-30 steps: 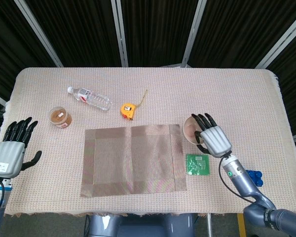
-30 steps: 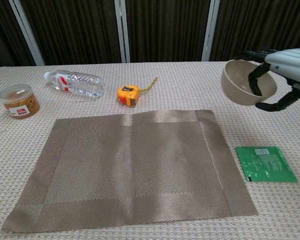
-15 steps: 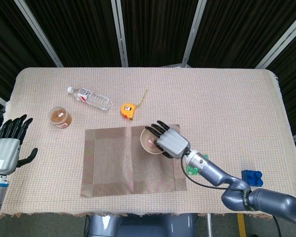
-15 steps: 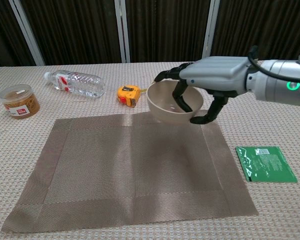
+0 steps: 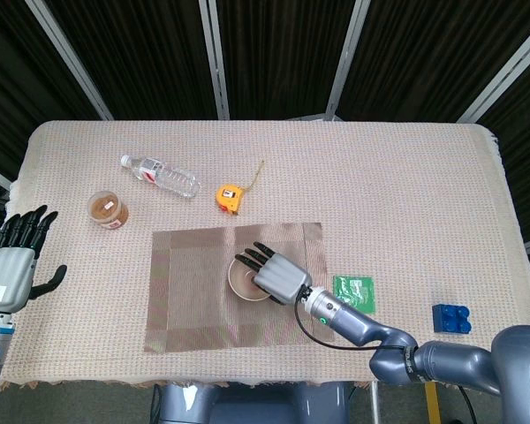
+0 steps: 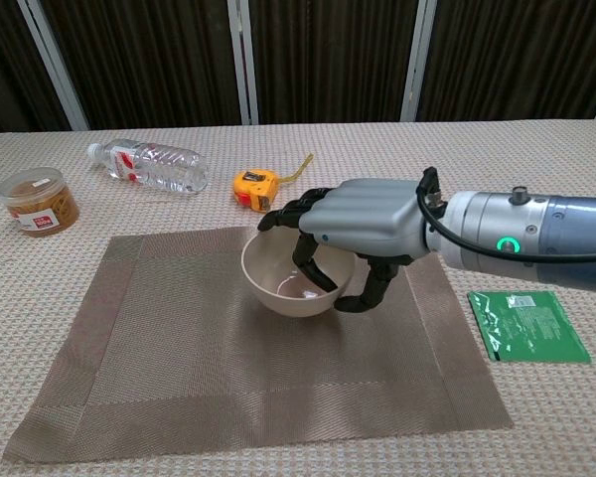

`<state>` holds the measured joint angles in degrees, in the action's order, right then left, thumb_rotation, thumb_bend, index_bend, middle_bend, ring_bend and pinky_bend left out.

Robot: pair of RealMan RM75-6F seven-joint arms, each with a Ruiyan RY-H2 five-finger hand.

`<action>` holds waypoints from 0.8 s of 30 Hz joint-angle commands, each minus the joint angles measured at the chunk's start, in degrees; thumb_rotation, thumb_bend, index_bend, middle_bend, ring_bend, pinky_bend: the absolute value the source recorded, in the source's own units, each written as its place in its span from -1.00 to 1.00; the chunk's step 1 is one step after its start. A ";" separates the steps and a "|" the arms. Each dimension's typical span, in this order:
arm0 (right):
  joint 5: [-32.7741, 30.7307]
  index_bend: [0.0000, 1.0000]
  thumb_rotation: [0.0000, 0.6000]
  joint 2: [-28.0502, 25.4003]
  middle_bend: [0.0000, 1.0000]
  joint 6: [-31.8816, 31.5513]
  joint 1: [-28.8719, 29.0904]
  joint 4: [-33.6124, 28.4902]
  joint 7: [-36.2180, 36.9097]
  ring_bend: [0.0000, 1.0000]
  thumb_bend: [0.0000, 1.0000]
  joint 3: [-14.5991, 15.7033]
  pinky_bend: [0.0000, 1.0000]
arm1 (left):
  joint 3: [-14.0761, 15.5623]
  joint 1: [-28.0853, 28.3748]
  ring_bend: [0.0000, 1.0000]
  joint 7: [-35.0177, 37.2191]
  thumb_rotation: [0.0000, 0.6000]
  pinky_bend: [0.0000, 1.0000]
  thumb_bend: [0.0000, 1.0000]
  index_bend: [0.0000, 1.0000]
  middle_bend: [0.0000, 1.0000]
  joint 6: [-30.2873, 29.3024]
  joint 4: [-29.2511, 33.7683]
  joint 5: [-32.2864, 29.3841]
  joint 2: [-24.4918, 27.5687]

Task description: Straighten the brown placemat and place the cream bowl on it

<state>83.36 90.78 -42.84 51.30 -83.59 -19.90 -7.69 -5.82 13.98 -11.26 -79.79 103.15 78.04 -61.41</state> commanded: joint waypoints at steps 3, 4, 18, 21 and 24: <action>-1.16 0.18 1.00 1.91 -0.96 -0.56 0.18 0.72 -1.82 -1.00 -0.48 0.56 -1.00 | -0.04 0.01 -1.00 -0.12 1.00 -1.00 -0.28 -1.00 -1.00 0.09 0.08 0.01 -0.06; -1.37 -0.04 1.00 2.16 -0.98 -0.64 0.21 0.79 -2.20 -1.00 -0.48 0.63 -1.00 | -0.05 -0.03 -1.00 -0.06 1.00 -1.00 -0.28 -1.00 -1.00 0.06 0.12 0.02 -0.04; -1.25 -1.00 1.00 -5.23 -1.00 -9.18 -4.54 -9.18 -4.45 -1.00 -0.80 1.52 -1.00 | 0.34 -0.86 -1.00 0.65 1.00 -1.00 -0.28 -1.00 -1.00 -1.02 0.21 1.38 0.30; 0.99 -1.00 1.00 -9.35 -1.00 -14.09 -7.47 -11.82 -5.24 -1.00 -0.80 2.74 -1.00 | 0.28 -1.32 -1.00 0.78 1.00 -1.00 -0.28 -1.00 -1.00 -2.56 -0.45 2.47 -0.23; 4.82 -1.00 1.00 -15.17 -1.00 -22.08 -12.70 -13.66 -3.61 -1.00 -0.81 5.27 -1.00 | 0.37 -2.52 -1.00 0.64 1.00 -1.00 -0.28 -1.00 -1.00 -6.37 -3.47 4.92 -2.68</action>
<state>84.44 81.04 -58.10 43.50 -94.68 -24.35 -4.86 -5.53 12.33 -10.57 -84.00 101.57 81.43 -62.49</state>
